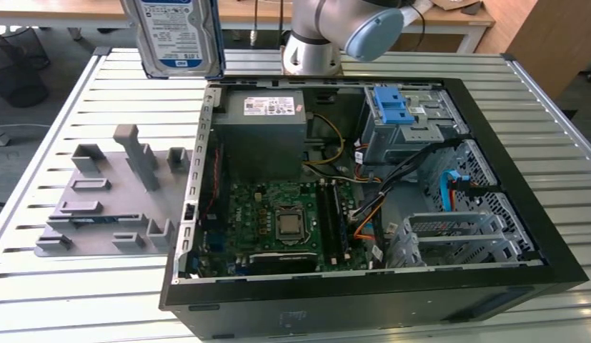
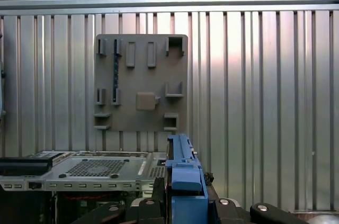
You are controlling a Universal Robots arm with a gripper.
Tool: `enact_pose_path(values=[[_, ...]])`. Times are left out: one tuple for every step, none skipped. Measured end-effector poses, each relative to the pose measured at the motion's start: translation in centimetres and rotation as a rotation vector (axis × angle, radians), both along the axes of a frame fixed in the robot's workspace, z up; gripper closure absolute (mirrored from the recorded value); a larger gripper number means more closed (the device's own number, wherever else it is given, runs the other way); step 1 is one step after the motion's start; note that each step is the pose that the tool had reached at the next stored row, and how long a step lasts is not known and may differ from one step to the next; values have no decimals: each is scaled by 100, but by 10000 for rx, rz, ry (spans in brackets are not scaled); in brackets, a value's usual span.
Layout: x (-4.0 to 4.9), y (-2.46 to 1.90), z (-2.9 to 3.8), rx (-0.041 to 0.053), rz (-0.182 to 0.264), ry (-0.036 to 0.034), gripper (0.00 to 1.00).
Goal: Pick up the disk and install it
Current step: 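Pick up the disk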
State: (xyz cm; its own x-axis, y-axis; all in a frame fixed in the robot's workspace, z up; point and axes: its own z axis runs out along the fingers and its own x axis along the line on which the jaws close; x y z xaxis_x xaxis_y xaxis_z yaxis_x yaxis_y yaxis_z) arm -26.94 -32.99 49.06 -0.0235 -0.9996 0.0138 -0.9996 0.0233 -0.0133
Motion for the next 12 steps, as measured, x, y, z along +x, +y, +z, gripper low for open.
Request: enact_pose_path(values=[[18, 0, 0, 0, 0, 1, 64], [38, 0, 1, -1, 0, 2, 64], [56, 0, 0, 0, 0, 1, 64], [72, 0, 1, 0, 0, 1, 64], [90, 0, 0, 0, 0, 1, 64], [105, 0, 0, 0, 0, 1, 64], [119, 0, 0, 0, 1, 1, 64], [133, 0, 0, 0, 0, 1, 64], [148, 0, 1, -1, 0, 1, 64], [164, 0, 1, -1, 0, 1, 64], [180, 0, 1, 0, 0, 1, 64], [196, 0, 0, 0, 0, 1, 64]])
